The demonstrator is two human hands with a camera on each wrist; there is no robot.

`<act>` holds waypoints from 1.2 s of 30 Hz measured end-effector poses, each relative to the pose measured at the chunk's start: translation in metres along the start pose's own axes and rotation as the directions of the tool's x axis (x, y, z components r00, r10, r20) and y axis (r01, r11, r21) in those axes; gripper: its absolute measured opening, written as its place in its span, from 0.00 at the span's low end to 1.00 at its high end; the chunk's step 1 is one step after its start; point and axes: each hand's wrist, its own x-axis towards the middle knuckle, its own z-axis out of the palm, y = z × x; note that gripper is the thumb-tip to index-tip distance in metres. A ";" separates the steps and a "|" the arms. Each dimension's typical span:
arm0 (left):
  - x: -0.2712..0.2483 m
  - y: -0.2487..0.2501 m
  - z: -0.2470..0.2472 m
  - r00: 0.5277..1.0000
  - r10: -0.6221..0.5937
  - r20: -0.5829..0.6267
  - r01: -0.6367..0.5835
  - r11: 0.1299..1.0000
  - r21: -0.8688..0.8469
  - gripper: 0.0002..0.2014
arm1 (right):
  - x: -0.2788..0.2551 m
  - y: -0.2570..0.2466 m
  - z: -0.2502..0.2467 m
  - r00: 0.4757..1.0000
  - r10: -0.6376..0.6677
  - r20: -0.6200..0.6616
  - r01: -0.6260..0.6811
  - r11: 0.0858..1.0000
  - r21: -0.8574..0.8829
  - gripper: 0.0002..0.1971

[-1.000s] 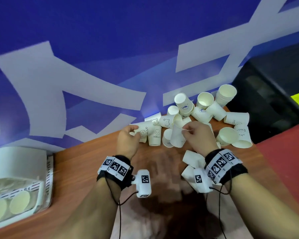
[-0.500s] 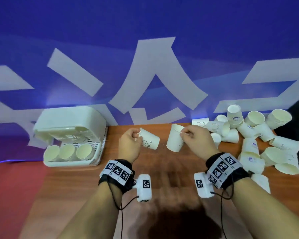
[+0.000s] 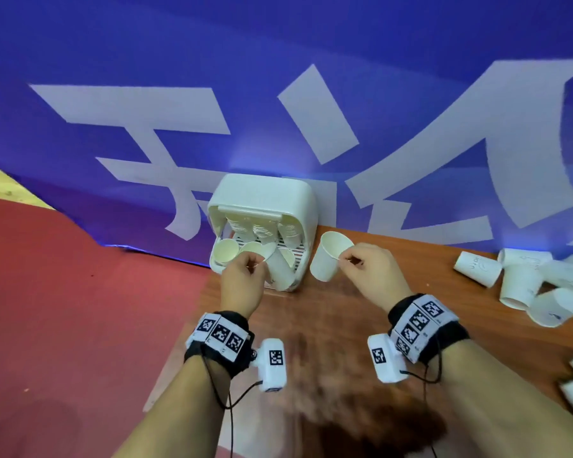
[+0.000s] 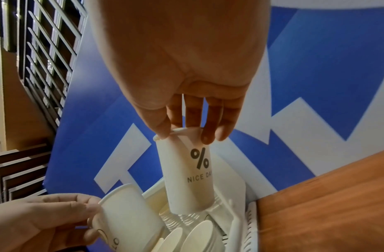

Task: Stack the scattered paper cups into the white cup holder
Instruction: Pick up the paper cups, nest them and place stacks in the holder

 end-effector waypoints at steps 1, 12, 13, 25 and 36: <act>0.005 -0.006 -0.010 1.000 -0.016 -0.014 0.016 1.000 -0.001 0.05 | 0.005 -0.007 0.010 1.000 -0.005 0.007 0.005 1.000 0.002 0.06; 0.075 -0.064 -0.072 0.997 0.032 -0.068 -0.025 0.995 0.098 0.05 | 0.050 -0.053 0.081 0.999 0.006 0.043 -0.004 0.999 -0.049 0.08; 0.082 -0.068 -0.073 0.997 0.038 -0.068 -0.030 0.994 0.109 0.05 | 0.053 -0.054 0.086 0.999 0.011 0.046 -0.008 0.998 -0.062 0.09; 0.132 -0.110 -0.063 0.999 0.054 0.010 -0.054 0.978 0.202 0.05 | 0.071 -0.035 0.127 0.998 0.013 0.059 0.001 0.973 -0.233 0.08; 0.150 -0.140 -0.035 0.988 0.003 0.155 -0.042 0.967 0.250 0.03 | 0.074 -0.009 0.163 0.970 0.096 0.225 -0.013 0.938 -0.346 0.09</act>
